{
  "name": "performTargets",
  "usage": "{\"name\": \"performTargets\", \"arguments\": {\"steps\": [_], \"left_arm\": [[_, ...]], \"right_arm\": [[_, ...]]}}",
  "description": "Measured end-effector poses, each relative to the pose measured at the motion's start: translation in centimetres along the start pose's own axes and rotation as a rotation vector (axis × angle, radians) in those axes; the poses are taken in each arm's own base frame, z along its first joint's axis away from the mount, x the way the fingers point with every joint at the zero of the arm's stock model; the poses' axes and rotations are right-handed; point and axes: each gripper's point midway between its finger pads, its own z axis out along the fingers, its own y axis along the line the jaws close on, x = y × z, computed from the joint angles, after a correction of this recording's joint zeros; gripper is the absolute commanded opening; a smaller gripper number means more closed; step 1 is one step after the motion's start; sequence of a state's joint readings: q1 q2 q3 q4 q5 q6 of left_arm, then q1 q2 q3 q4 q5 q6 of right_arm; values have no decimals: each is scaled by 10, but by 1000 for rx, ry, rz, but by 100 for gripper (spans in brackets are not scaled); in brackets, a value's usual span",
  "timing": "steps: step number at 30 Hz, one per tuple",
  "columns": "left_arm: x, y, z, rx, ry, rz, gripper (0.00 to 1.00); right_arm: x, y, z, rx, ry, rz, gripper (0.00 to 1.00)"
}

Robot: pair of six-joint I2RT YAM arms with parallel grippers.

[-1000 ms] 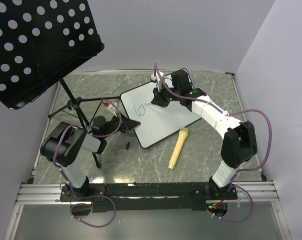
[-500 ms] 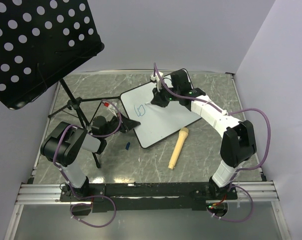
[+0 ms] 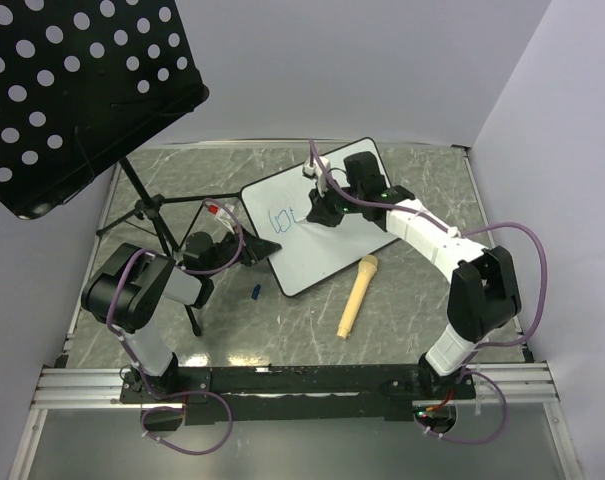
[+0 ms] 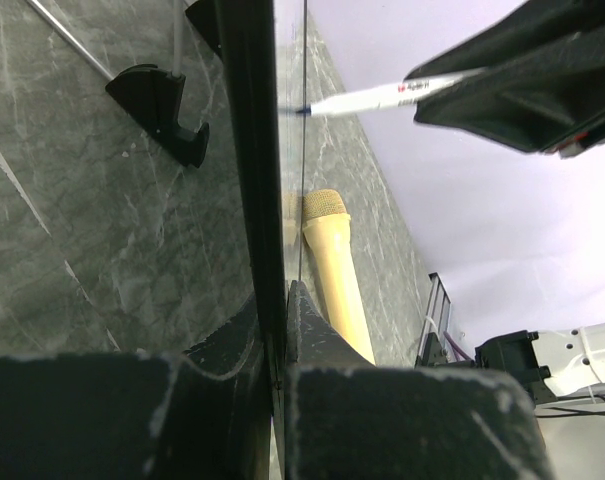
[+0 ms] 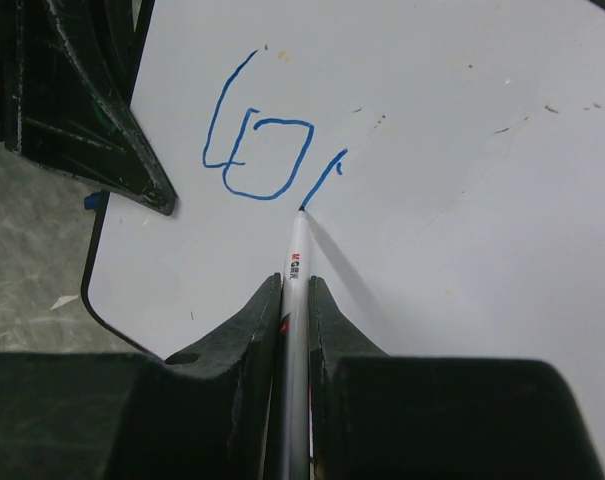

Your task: Write a sentence on the whiteboard

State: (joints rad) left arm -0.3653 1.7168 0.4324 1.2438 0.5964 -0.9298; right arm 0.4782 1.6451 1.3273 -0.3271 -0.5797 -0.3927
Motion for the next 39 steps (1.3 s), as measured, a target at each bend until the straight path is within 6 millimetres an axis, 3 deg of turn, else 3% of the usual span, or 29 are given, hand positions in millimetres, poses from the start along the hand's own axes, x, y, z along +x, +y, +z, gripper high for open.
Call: {"name": "performTargets", "arguments": {"steps": [12, 27, 39], "left_arm": [[0, 0, 0, 0, 0, 0, 1], [0, -1, 0, 7, 1, 5, 1], [0, -1, 0, 7, 2, 6, 1]], "right_arm": [[6, 1, -3, 14, 16, 1, 0], [-35, -47, -9, 131, -44, -10, 0], [-36, -46, -10, 117, -52, -1, 0]]}}
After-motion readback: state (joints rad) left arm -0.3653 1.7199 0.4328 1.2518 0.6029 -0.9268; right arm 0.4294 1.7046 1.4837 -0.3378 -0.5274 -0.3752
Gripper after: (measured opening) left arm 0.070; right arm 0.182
